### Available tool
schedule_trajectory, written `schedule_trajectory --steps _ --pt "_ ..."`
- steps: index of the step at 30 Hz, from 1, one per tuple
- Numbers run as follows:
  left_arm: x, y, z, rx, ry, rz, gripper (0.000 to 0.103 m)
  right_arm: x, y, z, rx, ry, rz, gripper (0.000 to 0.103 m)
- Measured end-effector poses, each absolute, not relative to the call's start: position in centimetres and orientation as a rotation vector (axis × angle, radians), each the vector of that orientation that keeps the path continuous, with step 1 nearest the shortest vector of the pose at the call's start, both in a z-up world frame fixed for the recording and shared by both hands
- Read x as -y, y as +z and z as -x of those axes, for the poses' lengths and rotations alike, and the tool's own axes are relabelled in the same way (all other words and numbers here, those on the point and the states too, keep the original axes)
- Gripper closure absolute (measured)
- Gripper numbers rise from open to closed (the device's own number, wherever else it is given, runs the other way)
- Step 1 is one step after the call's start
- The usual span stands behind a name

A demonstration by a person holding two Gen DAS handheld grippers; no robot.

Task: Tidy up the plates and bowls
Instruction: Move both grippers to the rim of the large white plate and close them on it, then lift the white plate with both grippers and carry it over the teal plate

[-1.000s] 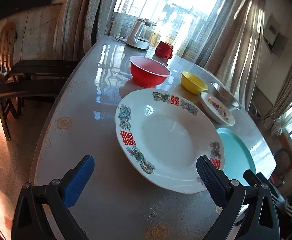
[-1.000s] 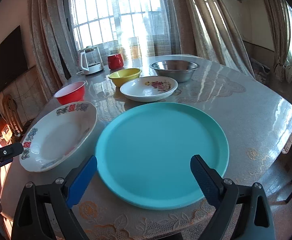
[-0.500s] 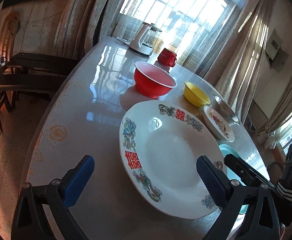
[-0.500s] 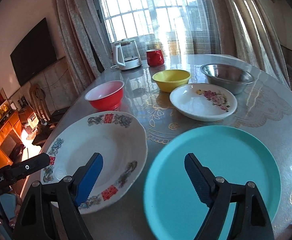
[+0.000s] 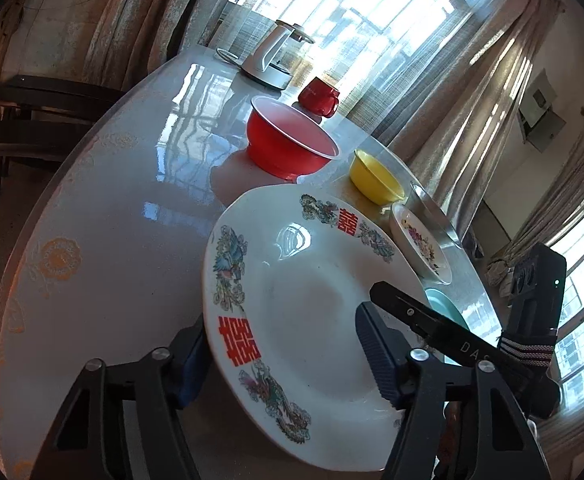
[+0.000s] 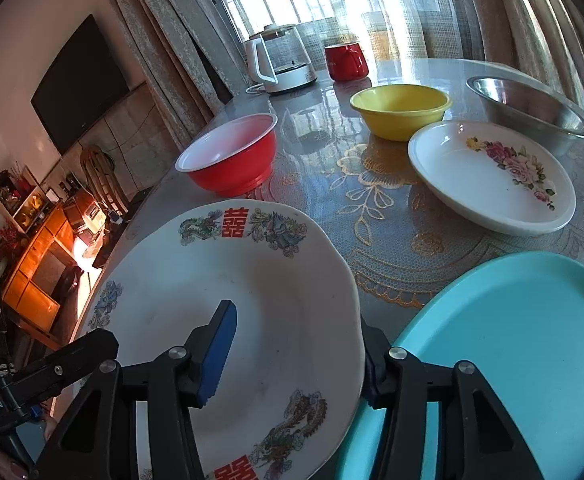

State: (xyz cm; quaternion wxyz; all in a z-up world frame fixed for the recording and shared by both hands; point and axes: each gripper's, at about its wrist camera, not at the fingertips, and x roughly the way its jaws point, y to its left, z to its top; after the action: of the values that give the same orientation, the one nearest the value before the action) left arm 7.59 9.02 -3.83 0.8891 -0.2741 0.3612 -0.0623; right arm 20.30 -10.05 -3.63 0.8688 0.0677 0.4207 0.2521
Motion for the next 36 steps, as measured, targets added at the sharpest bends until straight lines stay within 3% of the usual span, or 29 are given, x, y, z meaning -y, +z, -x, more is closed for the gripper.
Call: schedule_trajectory --steps 6,8,10,14,33,36 --pt "-9.0 -4.1 -8.2 -0.744 -0.099 0.528 0.053 10.3 -3.6 -20.5 -0.88 0.539 -0.173 0.051" --pt "-9.9 -4.4 -8.4 -0.747 -0.083 0.564 0.07 10.4 -3.7 -20.6 -0.88 0.542 -0.181 0.052" --pt "-10.7 -4.8 -8.6 -0.746 -0.082 0.611 0.079 10.7 -3.9 -20.8 -0.881 0.535 -0.195 0.057" --pt "-10.9 -4.9 -8.5 -0.742 -0.1 0.631 0.08 11.2 -4.0 -20.8 -0.884 0.522 -0.222 0.066" --pt "-11.3 -4.6 -8.1 -0.69 -0.146 0.666 0.079 11.5 -3.5 -19.8 -0.831 0.626 -0.283 0.069" --pt "-11.2 -4.4 -8.0 -0.683 -0.151 0.661 0.079 11.7 -3.4 -19.4 -0.826 0.62 -0.276 0.074"
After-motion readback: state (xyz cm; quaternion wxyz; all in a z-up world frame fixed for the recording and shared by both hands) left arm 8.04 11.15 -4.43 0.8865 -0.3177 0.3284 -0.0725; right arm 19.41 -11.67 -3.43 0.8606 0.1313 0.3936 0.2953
